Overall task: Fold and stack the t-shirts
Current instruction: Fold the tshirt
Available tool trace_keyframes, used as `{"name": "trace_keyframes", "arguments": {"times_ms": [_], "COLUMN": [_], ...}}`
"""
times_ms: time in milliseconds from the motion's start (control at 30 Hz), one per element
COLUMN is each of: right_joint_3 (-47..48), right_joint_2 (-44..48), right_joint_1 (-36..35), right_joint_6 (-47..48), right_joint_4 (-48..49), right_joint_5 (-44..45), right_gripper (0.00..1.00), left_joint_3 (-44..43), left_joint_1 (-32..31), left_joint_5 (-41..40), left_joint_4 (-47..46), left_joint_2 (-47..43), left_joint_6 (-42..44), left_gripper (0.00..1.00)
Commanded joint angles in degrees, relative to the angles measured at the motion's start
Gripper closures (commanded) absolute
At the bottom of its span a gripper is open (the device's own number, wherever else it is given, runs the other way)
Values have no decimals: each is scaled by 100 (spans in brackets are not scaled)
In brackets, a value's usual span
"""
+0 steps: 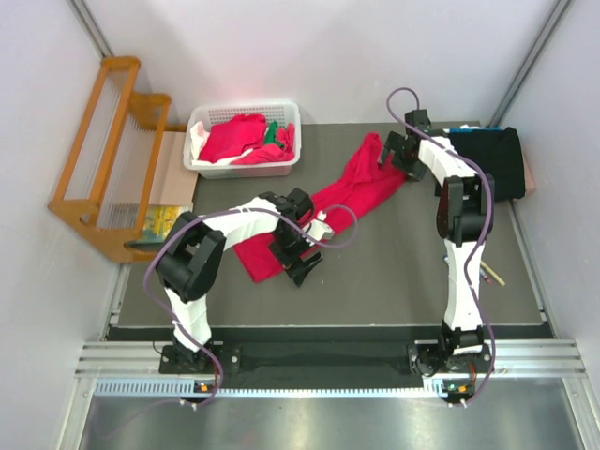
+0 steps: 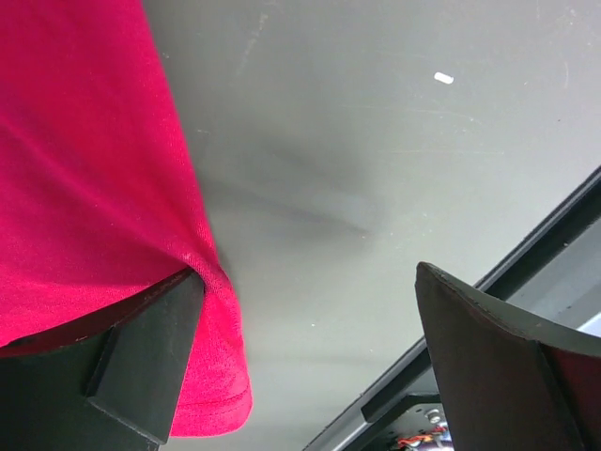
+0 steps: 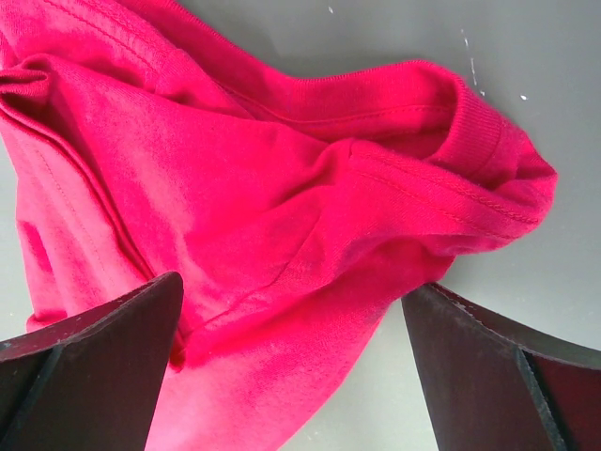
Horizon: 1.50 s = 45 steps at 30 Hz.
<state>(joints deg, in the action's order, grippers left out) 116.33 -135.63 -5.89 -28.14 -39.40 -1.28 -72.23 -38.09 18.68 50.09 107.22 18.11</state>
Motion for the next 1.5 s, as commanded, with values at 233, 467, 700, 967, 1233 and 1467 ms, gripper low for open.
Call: {"name": "trace_keyframes", "arguments": {"times_ms": [233,467,700,967,1233,1467], "right_joint_3": [1127,1410,752,-452,98,1162], "right_joint_2": [-542,-315,238,1433,1181,47], "right_joint_1": [202,246,115,-447,-650,-501], "right_joint_6": [-34,-121,-130,45,2,-95], "right_joint_4": [-419,-332,-78,292,21,-156], "right_joint_5": [-443,-856,-1296,-1323,-1182,-1190], "right_gripper": [0,1,0,0,0,0], "left_joint_3": [-1581,-2042,-532,130,59,139], "left_joint_1": [906,2349,2508,2525,2587,2596], "left_joint_5": [1805,1579,603,-22,-119,-163], "left_joint_4": [1134,916,248,-463,-605,-623], "left_joint_2": [-34,-421,-517,-325,-149,-297], "left_joint_6": [8,-18,140,254,237,255], "left_gripper": [1,1,1,1,1,1]}}
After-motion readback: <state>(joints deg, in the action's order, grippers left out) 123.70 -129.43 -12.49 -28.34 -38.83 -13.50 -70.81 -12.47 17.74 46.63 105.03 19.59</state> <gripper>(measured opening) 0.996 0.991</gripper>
